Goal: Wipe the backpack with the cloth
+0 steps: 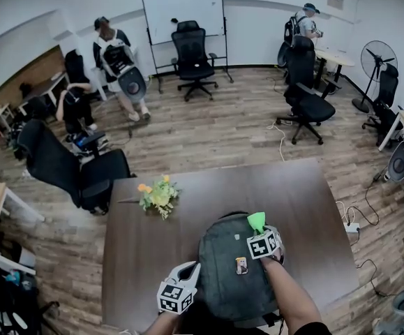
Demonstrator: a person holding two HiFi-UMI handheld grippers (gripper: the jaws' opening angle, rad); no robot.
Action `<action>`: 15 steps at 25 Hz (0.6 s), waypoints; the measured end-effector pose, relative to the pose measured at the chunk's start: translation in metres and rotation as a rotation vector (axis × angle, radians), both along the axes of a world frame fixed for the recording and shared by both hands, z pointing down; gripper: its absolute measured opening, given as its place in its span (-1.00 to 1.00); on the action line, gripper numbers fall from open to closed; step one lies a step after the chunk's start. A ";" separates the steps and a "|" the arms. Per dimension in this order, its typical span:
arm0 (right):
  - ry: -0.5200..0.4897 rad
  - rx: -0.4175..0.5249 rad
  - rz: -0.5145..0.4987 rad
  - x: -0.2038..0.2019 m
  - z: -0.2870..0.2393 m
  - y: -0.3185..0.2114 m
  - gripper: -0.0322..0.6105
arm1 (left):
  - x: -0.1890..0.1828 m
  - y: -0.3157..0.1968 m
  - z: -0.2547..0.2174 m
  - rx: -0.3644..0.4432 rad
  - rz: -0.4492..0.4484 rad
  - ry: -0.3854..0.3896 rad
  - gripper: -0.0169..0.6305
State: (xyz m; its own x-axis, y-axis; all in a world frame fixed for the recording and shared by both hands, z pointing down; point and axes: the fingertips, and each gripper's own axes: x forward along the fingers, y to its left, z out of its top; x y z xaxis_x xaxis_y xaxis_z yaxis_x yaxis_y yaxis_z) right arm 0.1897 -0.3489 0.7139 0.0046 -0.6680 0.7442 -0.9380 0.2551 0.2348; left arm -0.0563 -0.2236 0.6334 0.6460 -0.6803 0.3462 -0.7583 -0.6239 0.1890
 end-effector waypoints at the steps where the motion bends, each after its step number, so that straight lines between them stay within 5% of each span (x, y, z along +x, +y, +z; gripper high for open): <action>1: -0.005 0.003 0.000 -0.002 -0.002 0.001 -0.58 | 0.000 0.000 0.000 -0.002 -0.005 0.005 -0.89; 15: -0.191 0.140 -0.091 -0.061 -0.062 0.037 -0.58 | -0.008 -0.008 -0.017 0.031 -0.057 0.033 -0.89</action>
State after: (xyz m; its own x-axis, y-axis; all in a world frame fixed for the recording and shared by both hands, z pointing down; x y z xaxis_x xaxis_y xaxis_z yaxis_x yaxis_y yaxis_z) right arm 0.1282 -0.3118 0.6520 -0.1915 -0.7559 0.6261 -0.9435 0.3176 0.0948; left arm -0.0639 -0.2316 0.6159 0.6167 -0.7264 0.3033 -0.7864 -0.5858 0.1958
